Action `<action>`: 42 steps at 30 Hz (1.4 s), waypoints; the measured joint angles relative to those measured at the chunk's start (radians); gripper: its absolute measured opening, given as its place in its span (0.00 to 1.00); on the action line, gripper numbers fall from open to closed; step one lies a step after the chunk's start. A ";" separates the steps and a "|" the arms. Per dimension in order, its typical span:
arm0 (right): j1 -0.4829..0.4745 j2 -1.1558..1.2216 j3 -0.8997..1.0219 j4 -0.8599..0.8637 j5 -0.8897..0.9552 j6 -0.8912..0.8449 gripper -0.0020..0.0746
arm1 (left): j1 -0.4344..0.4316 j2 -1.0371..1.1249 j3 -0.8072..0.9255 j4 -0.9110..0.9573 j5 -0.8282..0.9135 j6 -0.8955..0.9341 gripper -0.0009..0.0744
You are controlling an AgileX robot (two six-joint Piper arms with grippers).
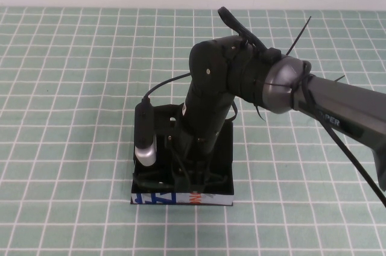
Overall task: Return glasses to glasses case
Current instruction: Place the glasses in the glasses case
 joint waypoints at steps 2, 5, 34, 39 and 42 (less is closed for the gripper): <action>0.000 0.000 0.000 0.000 0.000 0.000 0.46 | 0.000 0.000 0.000 0.000 0.000 0.000 0.01; 0.000 0.000 0.000 0.000 -0.002 0.000 0.46 | 0.000 0.000 0.000 0.000 0.000 0.000 0.01; 0.000 -0.011 0.000 -0.052 -0.074 0.114 0.57 | 0.000 0.000 0.000 0.001 0.000 0.000 0.01; 0.000 -0.075 0.000 -0.068 -0.072 0.168 0.26 | 0.000 0.000 0.000 0.001 0.000 0.000 0.01; 0.000 -0.131 0.000 -0.070 -0.052 0.179 0.09 | 0.000 0.000 0.000 0.001 0.000 0.000 0.01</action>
